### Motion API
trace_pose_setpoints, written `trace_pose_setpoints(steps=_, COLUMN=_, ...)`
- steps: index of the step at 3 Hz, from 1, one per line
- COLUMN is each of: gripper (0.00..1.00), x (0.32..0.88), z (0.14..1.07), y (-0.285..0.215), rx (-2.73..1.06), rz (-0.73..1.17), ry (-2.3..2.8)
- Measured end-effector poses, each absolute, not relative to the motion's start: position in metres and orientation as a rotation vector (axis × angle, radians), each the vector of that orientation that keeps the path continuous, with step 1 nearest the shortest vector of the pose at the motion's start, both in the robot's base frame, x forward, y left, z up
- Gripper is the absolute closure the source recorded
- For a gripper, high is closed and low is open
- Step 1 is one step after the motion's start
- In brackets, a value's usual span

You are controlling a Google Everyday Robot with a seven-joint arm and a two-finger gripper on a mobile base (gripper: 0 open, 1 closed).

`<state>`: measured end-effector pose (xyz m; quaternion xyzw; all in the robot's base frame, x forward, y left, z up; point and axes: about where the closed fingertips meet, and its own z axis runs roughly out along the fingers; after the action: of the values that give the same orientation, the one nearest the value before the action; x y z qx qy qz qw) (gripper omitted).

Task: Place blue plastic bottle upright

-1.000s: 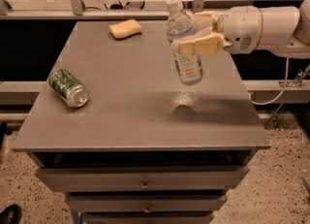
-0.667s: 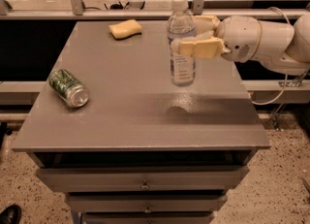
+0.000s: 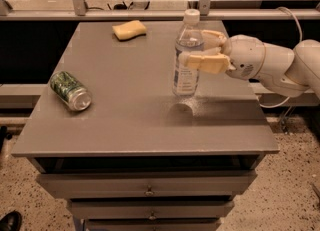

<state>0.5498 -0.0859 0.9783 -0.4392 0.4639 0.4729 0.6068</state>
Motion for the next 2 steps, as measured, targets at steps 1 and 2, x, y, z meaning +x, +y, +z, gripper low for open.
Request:
trace_pose_setpoints(steps=1, gripper=0.76, x=0.55, z=0.97, y=-0.088, rx=-1.021, rz=1.088, ry=1.09)
trace_pose_setpoints(steps=2, gripper=0.45, x=0.542, z=0.952, y=-0.091, rx=-1.02, rz=1.09, ry=1.096)
